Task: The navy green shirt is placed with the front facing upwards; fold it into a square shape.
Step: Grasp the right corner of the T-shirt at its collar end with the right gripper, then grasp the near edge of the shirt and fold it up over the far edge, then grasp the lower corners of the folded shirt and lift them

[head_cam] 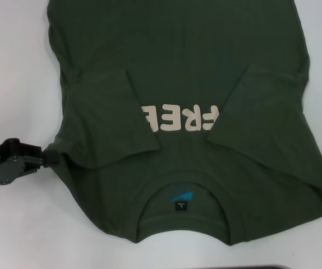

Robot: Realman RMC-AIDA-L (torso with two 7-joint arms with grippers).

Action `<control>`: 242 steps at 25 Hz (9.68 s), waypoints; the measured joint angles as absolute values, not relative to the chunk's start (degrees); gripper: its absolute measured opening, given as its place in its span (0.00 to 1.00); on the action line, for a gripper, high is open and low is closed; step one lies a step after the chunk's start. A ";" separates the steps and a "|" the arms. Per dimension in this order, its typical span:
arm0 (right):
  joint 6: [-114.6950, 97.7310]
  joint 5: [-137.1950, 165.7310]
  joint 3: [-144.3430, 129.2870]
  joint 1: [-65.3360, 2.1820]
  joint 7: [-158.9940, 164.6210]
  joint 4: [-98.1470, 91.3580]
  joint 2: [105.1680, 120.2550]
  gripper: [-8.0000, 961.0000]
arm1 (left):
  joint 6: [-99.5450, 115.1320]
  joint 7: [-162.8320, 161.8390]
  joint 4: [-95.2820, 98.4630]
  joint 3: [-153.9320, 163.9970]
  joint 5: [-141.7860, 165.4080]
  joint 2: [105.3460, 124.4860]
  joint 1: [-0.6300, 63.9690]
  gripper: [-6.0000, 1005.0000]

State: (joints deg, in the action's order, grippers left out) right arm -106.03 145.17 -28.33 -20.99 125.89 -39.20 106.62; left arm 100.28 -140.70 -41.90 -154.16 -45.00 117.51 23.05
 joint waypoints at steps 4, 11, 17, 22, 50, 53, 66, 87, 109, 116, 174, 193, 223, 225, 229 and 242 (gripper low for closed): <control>-105.07 145.24 -28.34 -21.20 126.09 -37.98 106.63 0.92 | 100.28 -140.69 -41.92 -154.16 -45.00 117.51 23.05 0.04; -103.72 146.53 -28.40 -21.85 126.25 -36.86 106.72 0.92 | 100.14 -140.71 -41.92 -154.16 -45.00 117.50 23.03 0.04; -103.12 146.61 -28.39 -22.19 126.28 -36.31 106.72 0.92 | 100.10 -140.78 -41.85 -154.16 -45.00 117.50 23.03 0.04; -102.65 146.61 -28.38 -22.63 126.30 -35.70 106.70 0.92 | 99.96 -140.80 -41.36 -154.16 -45.00 117.50 22.99 0.04; -102.07 146.13 -27.01 -24.93 125.66 -33.34 107.63 0.91 | 99.42 -140.81 -41.13 -154.16 -45.00 117.42 22.95 0.04; -101.72 146.34 -27.27 -25.03 125.69 -33.42 107.74 0.88 | 99.40 -140.80 -41.13 -154.16 -45.00 117.42 22.95 0.04; -102.13 146.17 -27.11 -24.72 125.15 -34.10 107.51 0.70 | 99.49 -140.81 -41.13 -154.33 -45.00 117.42 23.03 0.04; -105.05 148.76 -27.39 -25.08 125.59 -36.50 106.63 0.04 | 101.21 -140.90 -41.03 -151.47 -43.85 116.44 23.17 0.04; -112.10 154.89 -27.48 -26.50 124.98 -41.67 105.95 0.03 | 111.16 -139.49 -44.14 -146.88 -36.66 115.63 23.72 0.04; -112.55 151.03 -26.87 -33.69 126.86 -41.43 104.99 0.03 | 109.10 -142.11 -42.08 -148.09 -40.13 113.98 32.10 0.04; -64.50 143.96 -37.74 -51.50 134.81 -42.46 110.30 0.03 | 48.23 -159.35 -40.61 -130.17 -37.07 118.09 53.29 0.04; -52.10 144.32 -43.66 -51.94 135.19 -42.61 112.62 0.03 | 43.46 -160.15 -41.33 -130.29 -36.72 118.74 52.78 0.04; -44.91 161.19 -53.06 -53.52 138.87 -41.01 116.13 0.43 | 42.29 -158.28 -38.37 -126.81 -35.44 118.97 53.38 0.35; -45.22 161.20 -53.08 -53.32 138.92 -41.38 115.94 0.50 | 42.50 -158.29 -38.59 -126.79 -35.42 119.12 53.17 0.44; -45.45 161.22 -52.90 -53.14 138.99 -41.60 115.63 0.61 | 42.61 -158.30 -38.83 -126.78 -35.45 119.31 52.86 0.60; -71.71 132.11 -40.86 -40.88 129.96 -47.81 110.62 0.68 | 61.57 -157.52 -52.19 -129.53 -44.98 116.64 43.02 0.89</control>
State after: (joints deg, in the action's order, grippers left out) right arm -71.71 132.11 -40.86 -40.88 129.96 -47.81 110.62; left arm 61.57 -157.52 -52.19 -129.53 -44.98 116.64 43.02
